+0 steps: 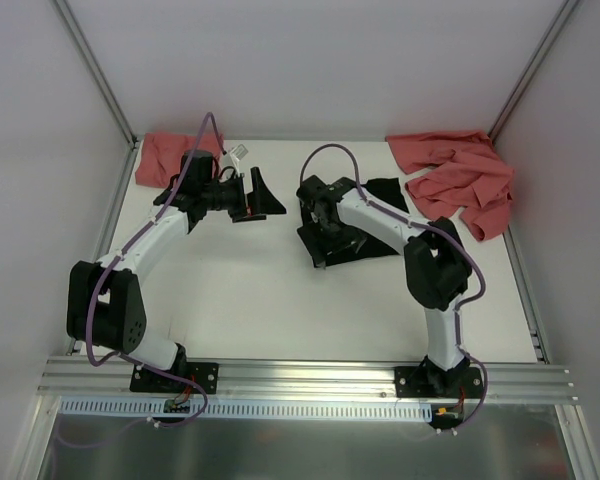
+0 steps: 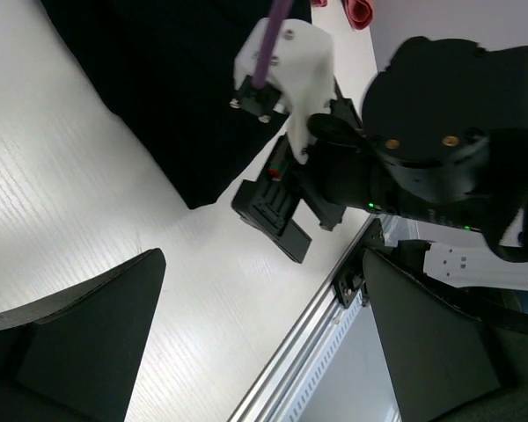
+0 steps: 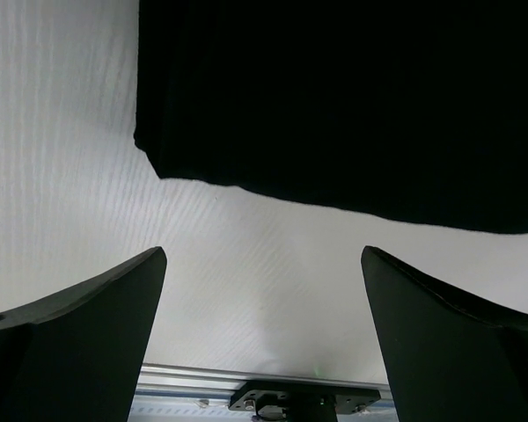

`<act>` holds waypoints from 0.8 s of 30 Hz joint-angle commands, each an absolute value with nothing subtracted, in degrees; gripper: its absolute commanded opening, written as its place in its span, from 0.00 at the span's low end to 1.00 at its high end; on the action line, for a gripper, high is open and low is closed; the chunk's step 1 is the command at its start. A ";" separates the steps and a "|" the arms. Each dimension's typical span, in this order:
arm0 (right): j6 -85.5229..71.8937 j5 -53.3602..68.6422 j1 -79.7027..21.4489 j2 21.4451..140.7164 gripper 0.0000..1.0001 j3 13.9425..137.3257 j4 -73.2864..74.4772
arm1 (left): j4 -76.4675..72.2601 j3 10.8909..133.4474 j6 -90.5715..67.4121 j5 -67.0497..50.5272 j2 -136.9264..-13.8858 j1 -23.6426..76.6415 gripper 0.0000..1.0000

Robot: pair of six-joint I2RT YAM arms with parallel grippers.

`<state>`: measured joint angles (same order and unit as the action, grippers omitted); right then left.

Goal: Fold and stack the t-shirts
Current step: Put the neatly folded tshirt into the corner of the board with the left arm

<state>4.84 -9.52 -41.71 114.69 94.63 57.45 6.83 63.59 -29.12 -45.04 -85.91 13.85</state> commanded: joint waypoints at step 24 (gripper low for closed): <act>5.10 -5.36 -38.32 128.94 0.89 110.31 57.83 | 10.28 66.79 -25.22 -47.11 -86.74 13.97 0.99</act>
<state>5.17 -5.08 -38.63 129.82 110.34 56.38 10.33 64.31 -26.70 -45.87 -86.15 13.85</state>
